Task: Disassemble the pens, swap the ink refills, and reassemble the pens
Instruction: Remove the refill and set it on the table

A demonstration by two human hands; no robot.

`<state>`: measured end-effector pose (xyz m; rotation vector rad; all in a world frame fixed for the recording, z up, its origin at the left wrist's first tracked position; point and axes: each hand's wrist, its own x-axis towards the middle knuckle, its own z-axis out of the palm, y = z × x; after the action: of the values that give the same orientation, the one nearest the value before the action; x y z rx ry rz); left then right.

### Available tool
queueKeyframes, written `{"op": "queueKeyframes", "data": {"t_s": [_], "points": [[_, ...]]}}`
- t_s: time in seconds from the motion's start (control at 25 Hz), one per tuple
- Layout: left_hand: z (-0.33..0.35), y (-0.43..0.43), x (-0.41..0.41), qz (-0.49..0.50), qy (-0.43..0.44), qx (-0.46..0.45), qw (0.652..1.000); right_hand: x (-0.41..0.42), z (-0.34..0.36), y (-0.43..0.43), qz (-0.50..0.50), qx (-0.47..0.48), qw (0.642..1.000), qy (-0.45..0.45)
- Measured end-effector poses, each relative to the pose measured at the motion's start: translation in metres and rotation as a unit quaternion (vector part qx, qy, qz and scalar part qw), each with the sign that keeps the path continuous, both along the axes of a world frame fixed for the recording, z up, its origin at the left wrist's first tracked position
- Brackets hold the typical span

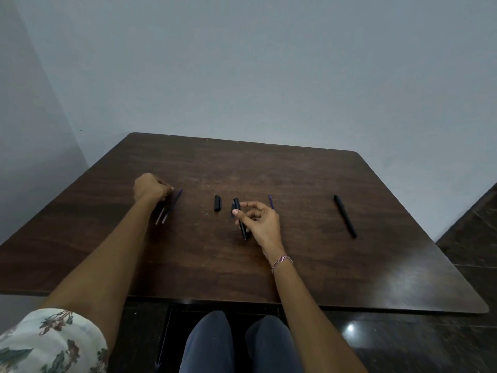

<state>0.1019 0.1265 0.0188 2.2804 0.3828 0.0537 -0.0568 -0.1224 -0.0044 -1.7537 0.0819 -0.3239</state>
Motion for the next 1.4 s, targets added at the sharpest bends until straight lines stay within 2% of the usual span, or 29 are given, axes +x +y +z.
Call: {"op": "queueKeyframes", "data": {"t_s": [0.08,0.16,0.24,0.4,0.56,0.76,1.08,1.28,1.4], "points": [[0.007,-0.011,-0.007,0.02,-0.057,-0.029,0.998,0.001,-0.001,-0.001,-0.002,-0.002,1.0,0.004],[0.012,-0.029,-0.022,0.017,-0.116,-0.135,0.984,0.001,-0.001,-0.001,-0.003,0.005,1.0,0.003],[0.01,-0.052,-0.042,-0.01,-0.139,-0.238,0.961,0.001,-0.002,-0.001,-0.005,0.012,1.0,-0.005],[-0.009,-0.095,-0.078,-0.095,-0.165,-0.336,0.922,0.0,-0.002,0.0,-0.004,0.061,0.998,-0.021],[-0.023,-0.116,-0.099,-0.127,-0.166,-0.37,0.905,0.001,-0.003,0.001,-0.014,0.08,0.995,-0.053],[-0.025,-0.124,-0.114,-0.176,-0.166,-0.414,0.877,0.002,-0.004,0.001,-0.025,0.039,0.995,-0.09],[-0.024,-0.12,-0.118,-0.224,-0.145,-0.407,0.874,-0.004,-0.001,0.002,-0.033,-0.009,0.997,-0.076],[-0.021,-0.123,-0.118,-0.196,-0.132,-0.399,0.886,-0.003,0.008,0.0,-0.133,-0.148,0.977,-0.081],[-0.021,-0.125,-0.117,-0.188,-0.136,-0.396,0.889,0.01,0.026,-0.019,-0.2,-0.276,0.94,-0.017]]}}
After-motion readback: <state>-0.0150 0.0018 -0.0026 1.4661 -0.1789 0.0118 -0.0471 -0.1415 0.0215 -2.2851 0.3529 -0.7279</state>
